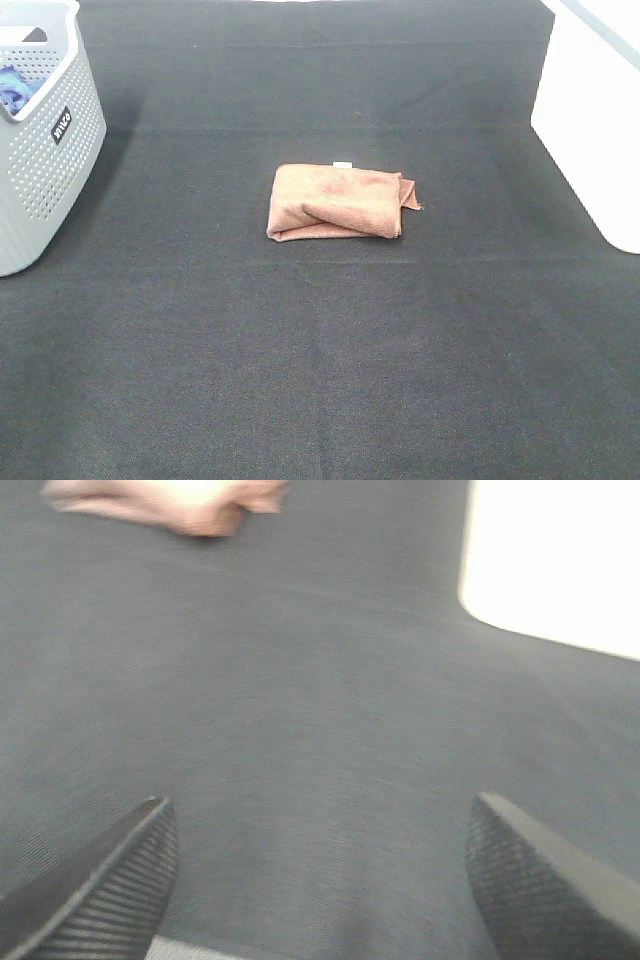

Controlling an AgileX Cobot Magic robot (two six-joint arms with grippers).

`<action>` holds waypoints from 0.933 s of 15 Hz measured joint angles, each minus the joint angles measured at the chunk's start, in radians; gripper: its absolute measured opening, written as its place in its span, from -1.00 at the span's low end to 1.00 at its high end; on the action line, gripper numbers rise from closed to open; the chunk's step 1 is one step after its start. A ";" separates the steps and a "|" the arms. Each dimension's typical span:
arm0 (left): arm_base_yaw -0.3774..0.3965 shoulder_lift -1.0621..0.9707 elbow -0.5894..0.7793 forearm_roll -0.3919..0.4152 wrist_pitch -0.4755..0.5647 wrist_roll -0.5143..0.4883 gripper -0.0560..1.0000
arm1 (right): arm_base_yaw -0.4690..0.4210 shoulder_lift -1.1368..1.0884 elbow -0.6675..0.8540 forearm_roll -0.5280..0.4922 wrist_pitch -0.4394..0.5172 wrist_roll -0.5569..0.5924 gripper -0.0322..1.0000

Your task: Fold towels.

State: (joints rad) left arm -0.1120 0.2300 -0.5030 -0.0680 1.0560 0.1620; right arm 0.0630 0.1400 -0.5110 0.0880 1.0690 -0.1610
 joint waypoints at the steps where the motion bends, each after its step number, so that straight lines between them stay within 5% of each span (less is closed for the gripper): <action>1: 0.084 -0.045 0.001 -0.001 -0.001 0.000 0.45 | -0.044 -0.021 0.000 0.000 -0.001 0.000 0.52; 6: 0.130 -0.228 0.001 -0.001 -0.001 0.000 0.45 | -0.050 -0.143 0.000 0.000 -0.001 0.000 0.52; 14: 0.130 -0.233 0.001 -0.001 -0.001 0.000 0.45 | -0.050 -0.147 0.000 0.007 -0.001 0.000 0.52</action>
State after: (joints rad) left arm 0.0180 -0.0030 -0.5020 -0.0690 1.0550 0.1620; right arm 0.0130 -0.0070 -0.5110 0.0950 1.0680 -0.1610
